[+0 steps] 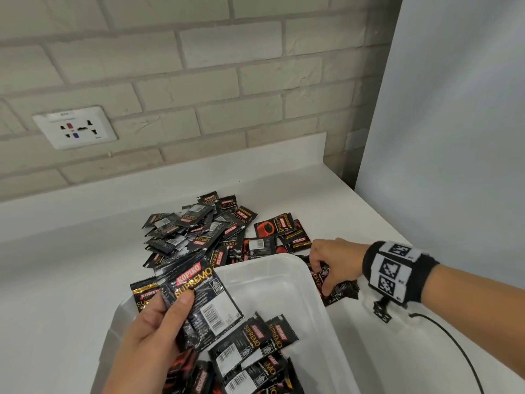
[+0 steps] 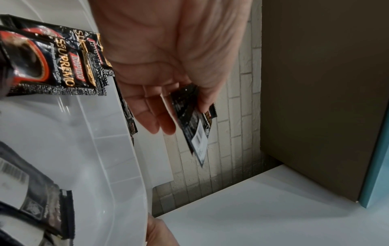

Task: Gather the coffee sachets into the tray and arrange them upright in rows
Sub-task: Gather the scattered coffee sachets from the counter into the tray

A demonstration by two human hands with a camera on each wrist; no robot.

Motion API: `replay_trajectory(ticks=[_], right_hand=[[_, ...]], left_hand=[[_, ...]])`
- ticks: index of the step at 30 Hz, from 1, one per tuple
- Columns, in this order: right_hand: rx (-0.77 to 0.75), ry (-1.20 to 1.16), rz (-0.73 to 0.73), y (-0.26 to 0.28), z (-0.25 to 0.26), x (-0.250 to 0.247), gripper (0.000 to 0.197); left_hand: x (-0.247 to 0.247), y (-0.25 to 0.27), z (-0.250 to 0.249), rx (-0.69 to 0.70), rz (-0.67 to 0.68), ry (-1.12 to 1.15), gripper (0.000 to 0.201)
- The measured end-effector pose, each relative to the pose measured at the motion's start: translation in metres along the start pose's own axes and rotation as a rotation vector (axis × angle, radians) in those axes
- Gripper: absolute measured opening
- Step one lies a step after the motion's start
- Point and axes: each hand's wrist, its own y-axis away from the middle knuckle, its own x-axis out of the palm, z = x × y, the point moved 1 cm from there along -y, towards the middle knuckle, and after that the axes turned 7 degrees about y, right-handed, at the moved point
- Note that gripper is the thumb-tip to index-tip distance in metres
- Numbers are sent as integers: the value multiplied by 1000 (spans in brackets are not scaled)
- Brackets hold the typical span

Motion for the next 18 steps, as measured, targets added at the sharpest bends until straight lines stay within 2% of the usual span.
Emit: replay_trajectory(ticks=[3,6,7,9,10,14,15,16,17,18], right_hand=[[56,-148,-81,4,-4,-2,39],[99,-446,-147,9,-14,-10,50],[124,-540,-177,11,-18,-13,48],[147,-632,-256,19,-25,-19,18],[159,-640,-256,23,-28,-19,11],[229,-560,-44,30,-22,-3,18],[230,-511,-58,30,-19,1,25],[238,-502,-94,29,-19,5,40],[248,-545,-134,29,-18,6,56],[242,-606,-170,29,-18,8,62]], left_hand=[[1,2,0,13,12,-3,80],[0,3,0,14,14,6,72],[0,3,0,15,15,13,69],[0,4,-1,24,23,17,73],[0,4,0,27,22,20,75],[-4,0,4,20,42,-17,82],[-5,0,5,19,49,-21,83],[-4,-1,5,19,53,-27,84],[-4,0,4,20,51,-34,84],[-3,0,3,22,47,-36,84]])
